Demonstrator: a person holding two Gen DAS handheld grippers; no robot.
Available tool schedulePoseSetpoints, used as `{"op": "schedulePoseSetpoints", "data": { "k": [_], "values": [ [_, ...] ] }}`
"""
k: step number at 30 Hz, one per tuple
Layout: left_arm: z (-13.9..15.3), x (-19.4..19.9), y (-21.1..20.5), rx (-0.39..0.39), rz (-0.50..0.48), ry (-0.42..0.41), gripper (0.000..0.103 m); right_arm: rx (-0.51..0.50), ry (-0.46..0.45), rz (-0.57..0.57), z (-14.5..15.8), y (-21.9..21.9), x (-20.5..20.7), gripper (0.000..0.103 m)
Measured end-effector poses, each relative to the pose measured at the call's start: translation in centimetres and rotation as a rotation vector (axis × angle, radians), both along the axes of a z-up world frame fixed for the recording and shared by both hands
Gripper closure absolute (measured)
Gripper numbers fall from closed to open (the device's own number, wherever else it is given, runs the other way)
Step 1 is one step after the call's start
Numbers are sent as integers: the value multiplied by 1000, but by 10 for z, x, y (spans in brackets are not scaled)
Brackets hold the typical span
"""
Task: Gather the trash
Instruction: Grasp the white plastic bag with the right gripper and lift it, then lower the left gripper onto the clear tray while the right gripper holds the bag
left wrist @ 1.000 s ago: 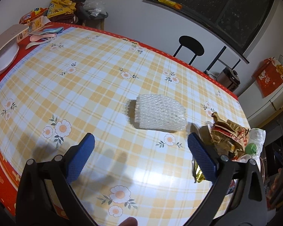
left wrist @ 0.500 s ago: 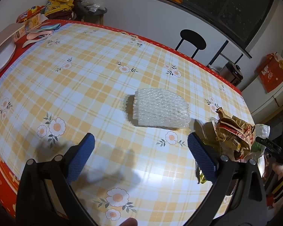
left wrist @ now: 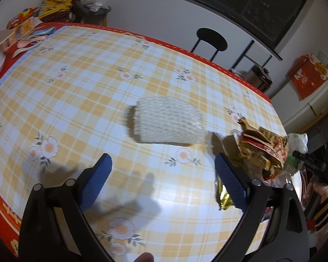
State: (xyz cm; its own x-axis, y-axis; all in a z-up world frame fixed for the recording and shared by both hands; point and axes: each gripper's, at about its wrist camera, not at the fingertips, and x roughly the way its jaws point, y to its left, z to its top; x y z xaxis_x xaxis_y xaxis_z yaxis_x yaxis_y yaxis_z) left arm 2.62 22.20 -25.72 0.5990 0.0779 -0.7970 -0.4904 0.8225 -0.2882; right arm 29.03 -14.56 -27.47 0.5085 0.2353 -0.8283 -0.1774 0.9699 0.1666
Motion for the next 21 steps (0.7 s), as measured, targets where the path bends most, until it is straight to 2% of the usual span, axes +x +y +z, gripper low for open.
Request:
{"op": "schedulePoseSetpoints", "data": {
  "k": [4,11,16,21],
  "values": [
    [1,6,-13,-18,-38,-4,19,33,-56,14,17,0,-11,66],
    [6,21,-50,-33,-150,-22,22,120,-139,15,49,-11,-36,67],
    [6,33,-89,-57,-262,-33,28,166,-168,39,66,-20,-58,67],
    [-6,44,-134,-96,-392,-22,34,190,-161,59,68,-28,-83,67]
  ]
}}
